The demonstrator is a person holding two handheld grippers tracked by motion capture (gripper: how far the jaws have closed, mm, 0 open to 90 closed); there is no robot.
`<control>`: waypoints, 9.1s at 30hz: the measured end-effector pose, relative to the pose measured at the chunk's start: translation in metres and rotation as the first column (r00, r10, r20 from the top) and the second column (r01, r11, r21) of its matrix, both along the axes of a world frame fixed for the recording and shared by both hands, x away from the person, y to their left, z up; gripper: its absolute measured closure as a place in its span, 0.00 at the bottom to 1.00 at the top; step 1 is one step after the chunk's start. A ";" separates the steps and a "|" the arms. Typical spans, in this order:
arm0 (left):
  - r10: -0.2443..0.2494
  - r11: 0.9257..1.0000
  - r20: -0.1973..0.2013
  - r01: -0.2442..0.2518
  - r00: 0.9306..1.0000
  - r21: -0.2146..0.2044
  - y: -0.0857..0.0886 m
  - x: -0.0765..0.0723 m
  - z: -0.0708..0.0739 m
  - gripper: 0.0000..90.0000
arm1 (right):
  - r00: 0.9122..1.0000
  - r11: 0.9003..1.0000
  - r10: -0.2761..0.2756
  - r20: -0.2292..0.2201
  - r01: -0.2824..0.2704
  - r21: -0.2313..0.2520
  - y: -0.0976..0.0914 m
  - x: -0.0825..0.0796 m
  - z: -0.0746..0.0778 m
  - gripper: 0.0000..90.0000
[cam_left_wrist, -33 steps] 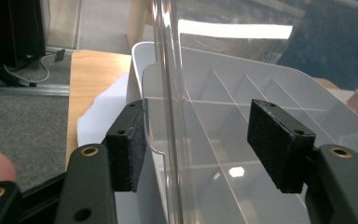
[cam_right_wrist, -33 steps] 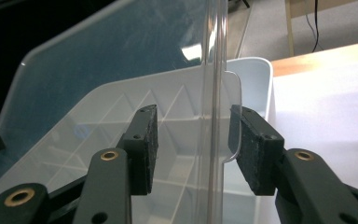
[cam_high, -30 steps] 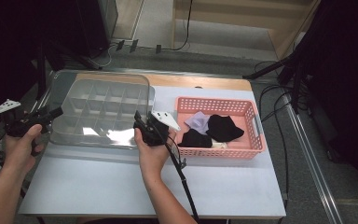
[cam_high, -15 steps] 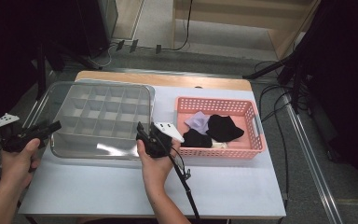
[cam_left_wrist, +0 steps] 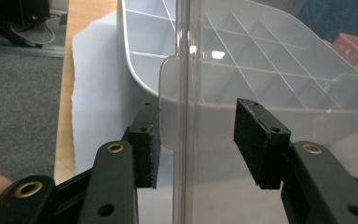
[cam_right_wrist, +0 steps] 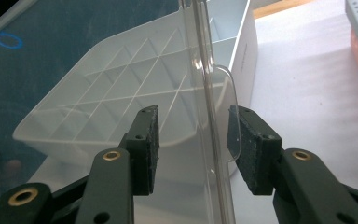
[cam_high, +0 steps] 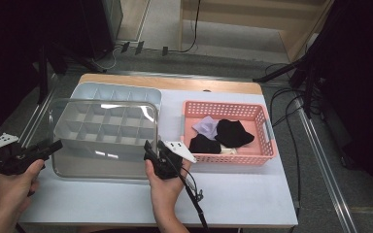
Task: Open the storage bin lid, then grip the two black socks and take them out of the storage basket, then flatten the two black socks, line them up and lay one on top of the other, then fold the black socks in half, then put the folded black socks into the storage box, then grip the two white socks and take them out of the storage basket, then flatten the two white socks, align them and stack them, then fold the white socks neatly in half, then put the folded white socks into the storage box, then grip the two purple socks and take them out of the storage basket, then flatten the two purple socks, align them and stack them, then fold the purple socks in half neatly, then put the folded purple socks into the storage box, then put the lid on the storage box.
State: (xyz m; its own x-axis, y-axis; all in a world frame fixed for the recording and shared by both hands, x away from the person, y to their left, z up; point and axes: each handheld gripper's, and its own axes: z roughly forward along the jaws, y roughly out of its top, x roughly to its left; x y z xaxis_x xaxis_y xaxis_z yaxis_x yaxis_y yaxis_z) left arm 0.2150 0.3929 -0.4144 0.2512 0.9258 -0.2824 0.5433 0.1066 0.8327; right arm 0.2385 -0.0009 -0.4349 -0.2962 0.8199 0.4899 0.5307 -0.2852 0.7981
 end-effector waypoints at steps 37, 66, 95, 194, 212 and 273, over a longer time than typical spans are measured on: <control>0.058 0.994 -0.061 -0.063 0.996 -0.091 0.010 -0.061 -0.010 0.67 | 0.987 0.997 0.077 -0.143 -0.074 0.027 0.001 -0.055 -0.029 0.59; 0.019 0.992 -0.166 -0.039 0.986 -0.117 0.029 -0.095 -0.031 0.68 | 0.969 0.997 0.077 -0.235 -0.075 0.018 0.015 -0.086 -0.040 0.58; 0.115 0.992 -0.228 -0.123 0.967 -0.024 0.015 -0.089 -0.047 0.58 | 0.975 0.994 0.084 -0.204 -0.097 -0.054 0.009 -0.082 -0.049 0.45; -0.109 0.988 0.015 0.107 0.994 0.113 -0.140 -0.016 -0.049 0.23 | 1.000 0.930 -0.009 -0.007 0.005 -0.368 -0.212 0.043 0.008 0.60; -0.118 0.987 0.023 0.115 0.993 0.109 -0.141 -0.017 -0.051 0.24 | 0.992 0.921 0.043 -0.123 -0.087 -0.380 -0.167 0.069 0.003 0.62; -0.121 0.988 0.016 0.119 0.992 0.095 -0.138 -0.017 -0.050 0.25 | 0.890 0.949 0.039 -0.455 -0.176 -0.263 -0.133 0.106 -0.013 0.91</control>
